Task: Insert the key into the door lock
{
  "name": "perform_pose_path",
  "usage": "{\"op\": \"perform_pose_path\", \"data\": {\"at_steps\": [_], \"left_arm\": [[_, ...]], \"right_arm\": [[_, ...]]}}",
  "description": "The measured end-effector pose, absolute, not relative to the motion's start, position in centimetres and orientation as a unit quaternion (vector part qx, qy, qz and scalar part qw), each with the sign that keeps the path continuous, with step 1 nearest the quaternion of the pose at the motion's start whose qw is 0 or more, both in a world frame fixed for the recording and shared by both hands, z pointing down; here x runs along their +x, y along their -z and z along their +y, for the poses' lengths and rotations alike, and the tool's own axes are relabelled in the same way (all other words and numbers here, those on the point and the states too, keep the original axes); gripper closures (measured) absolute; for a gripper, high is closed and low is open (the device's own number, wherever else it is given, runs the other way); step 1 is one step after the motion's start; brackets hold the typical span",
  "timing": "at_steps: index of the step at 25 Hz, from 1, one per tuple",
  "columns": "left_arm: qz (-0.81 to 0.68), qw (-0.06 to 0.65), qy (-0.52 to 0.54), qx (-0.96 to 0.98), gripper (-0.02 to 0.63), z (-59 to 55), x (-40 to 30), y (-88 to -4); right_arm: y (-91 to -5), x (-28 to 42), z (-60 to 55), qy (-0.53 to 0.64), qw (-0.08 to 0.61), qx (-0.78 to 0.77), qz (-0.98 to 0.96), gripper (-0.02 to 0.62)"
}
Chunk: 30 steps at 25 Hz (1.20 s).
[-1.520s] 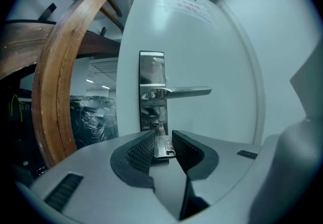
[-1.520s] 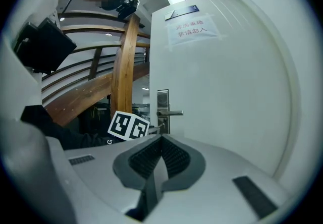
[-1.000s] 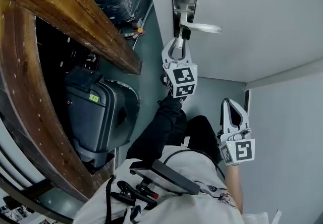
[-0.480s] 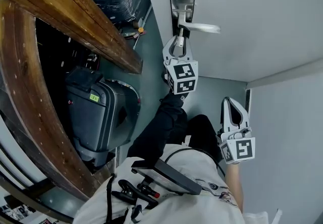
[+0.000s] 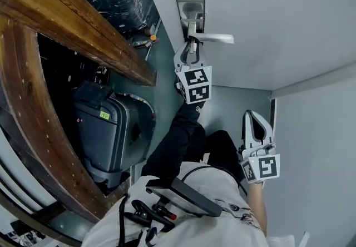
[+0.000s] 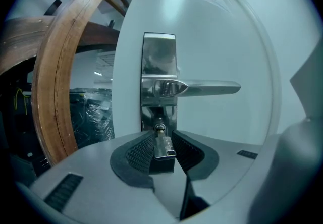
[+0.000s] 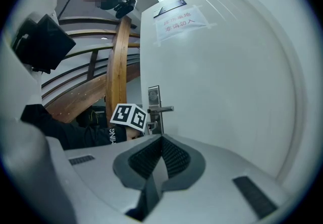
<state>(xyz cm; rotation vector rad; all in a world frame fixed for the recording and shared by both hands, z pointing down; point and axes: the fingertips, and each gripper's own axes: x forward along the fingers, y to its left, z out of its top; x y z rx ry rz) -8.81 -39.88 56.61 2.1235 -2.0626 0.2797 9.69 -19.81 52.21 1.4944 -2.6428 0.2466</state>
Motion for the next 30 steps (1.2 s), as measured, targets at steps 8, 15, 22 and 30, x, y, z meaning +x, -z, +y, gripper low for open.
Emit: {"op": "perform_pose_path", "data": {"at_steps": [8, 15, 22, 30], "left_arm": [[-0.685, 0.067, -0.096, 0.719, 0.488, -41.8, -9.1, -56.6], [-0.633, 0.081, -0.1, 0.764, 0.475, -28.7, -6.7, -52.0], [-0.592, 0.055, -0.091, 0.799, 0.603, -24.2, -2.7, -41.7], [-0.606, 0.027, -0.066, 0.792, 0.603, -25.4, -3.1, -36.3]], "right_arm": [[-52.8, 10.7, -19.6, -0.089, 0.044, 0.503, -0.858, 0.589], [-44.7, 8.8, -20.3, -0.079, 0.03, 0.49, -0.868, 0.588], [-35.2, 8.0, -22.9, -0.035, -0.004, 0.491, -0.871, 0.589], [-32.4, 8.7, -23.9, -0.036, -0.017, 0.509, -0.86, 0.589]]}}
